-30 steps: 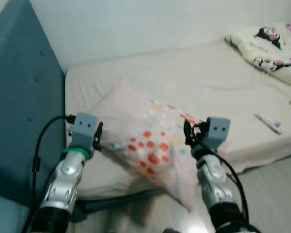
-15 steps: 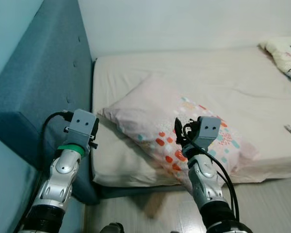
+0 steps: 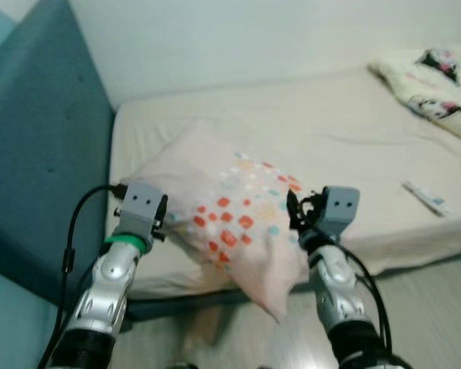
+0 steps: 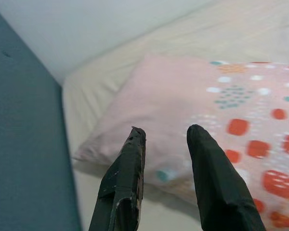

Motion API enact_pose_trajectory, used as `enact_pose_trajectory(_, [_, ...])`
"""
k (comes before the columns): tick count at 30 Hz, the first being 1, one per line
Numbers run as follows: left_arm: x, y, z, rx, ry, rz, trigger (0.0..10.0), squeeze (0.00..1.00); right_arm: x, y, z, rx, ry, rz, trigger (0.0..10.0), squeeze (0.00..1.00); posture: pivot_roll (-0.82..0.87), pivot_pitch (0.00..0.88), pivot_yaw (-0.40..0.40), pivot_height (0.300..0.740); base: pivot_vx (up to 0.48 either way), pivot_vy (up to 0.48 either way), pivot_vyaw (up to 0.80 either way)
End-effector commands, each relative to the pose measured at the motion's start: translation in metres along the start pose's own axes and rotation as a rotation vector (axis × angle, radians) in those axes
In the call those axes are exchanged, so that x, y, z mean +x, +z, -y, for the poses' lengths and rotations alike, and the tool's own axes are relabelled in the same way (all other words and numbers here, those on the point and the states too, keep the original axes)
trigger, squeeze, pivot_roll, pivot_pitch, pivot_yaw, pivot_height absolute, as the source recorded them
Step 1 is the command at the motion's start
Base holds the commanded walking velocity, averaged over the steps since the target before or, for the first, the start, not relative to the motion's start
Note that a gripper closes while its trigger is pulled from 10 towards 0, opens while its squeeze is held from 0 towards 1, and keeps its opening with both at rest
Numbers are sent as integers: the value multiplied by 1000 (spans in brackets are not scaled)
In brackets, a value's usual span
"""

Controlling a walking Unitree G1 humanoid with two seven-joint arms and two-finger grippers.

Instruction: Clean up the room

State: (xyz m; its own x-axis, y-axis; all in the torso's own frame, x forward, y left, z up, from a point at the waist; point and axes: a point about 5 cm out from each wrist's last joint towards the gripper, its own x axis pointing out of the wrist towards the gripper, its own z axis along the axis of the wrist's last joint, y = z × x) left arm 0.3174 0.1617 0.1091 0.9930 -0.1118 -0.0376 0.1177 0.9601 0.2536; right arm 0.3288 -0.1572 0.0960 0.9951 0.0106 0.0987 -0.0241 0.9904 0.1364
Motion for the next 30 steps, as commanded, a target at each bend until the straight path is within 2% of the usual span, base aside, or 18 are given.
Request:
enact_pose_trajectory(1, [-3, -8, -1, -17, 0, -42, 10000, 0, -3, -4, -10, 27, 26, -5, 10000, 0, 11, 38, 108, 740, 0, 0, 0])
enact_pose_trajectory(11, [-3, -6, 0, -6, -5, -23, 10000, 0, -3, -5, -11, 0, 33, -16, 10000, 0, 10, 41, 107, 740, 0, 0, 0])
enact_pose_trajectory(23, [-3, -6, -1, 2, 3, -30, 10000, 0, -4, -5, -9, 9, 29, -17, 10000, 0, 9, 45, 109, 740, 414, 0, 0])
enact_pose_trajectory(30, [-2, -6, -2, -8, 0, -28, 10000, 0, -3, -5, -9, 13, 27, -17, 10000, 0, 9, 41, 111, 740, 35, 0, 0])
